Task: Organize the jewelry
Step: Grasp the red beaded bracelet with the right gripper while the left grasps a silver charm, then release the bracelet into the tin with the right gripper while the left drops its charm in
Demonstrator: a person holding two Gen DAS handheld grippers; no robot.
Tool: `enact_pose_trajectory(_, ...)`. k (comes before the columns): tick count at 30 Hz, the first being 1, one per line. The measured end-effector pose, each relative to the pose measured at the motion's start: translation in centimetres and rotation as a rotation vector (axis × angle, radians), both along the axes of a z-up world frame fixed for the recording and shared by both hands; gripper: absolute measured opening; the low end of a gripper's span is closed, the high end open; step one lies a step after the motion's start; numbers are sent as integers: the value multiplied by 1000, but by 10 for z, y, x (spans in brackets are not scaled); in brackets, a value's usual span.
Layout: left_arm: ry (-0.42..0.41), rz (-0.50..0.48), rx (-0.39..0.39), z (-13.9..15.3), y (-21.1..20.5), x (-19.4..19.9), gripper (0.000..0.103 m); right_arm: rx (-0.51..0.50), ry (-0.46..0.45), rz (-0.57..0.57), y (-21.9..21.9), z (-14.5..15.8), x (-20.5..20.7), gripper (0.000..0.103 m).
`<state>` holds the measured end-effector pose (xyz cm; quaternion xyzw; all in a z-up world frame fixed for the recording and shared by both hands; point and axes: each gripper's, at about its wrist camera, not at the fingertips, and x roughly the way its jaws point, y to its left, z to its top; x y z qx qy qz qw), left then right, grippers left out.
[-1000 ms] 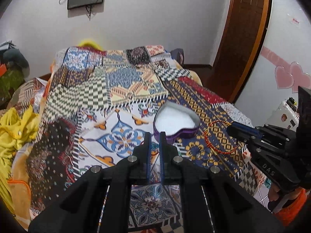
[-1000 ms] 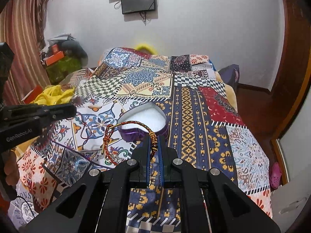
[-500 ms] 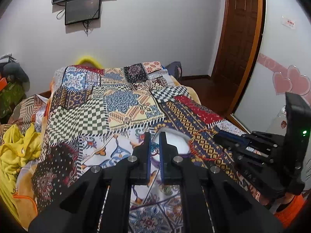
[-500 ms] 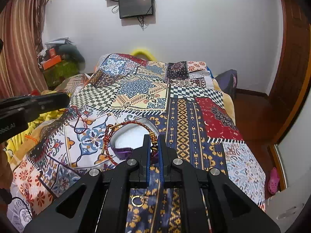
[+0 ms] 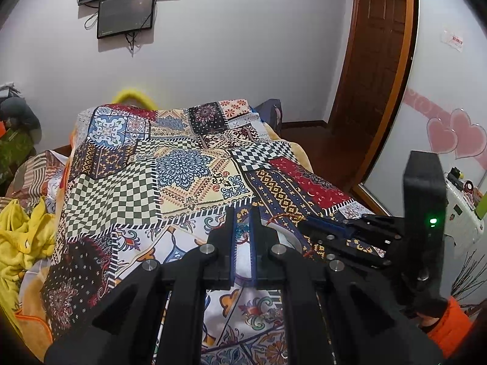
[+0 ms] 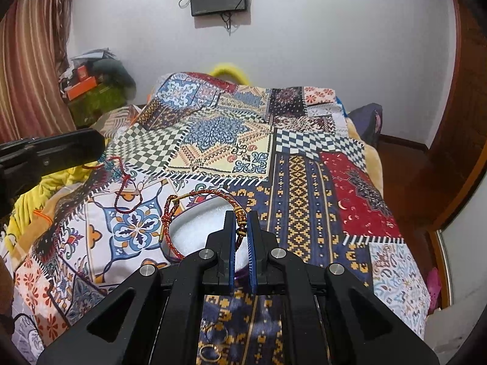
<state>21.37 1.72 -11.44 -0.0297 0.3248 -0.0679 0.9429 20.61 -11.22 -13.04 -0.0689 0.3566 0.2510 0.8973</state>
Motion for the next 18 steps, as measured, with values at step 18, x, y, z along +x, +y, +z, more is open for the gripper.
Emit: enact_pose_trajectory(18,111,-52,-31,-38,-6,46,6,-23,119,64,10,-24,26,6)
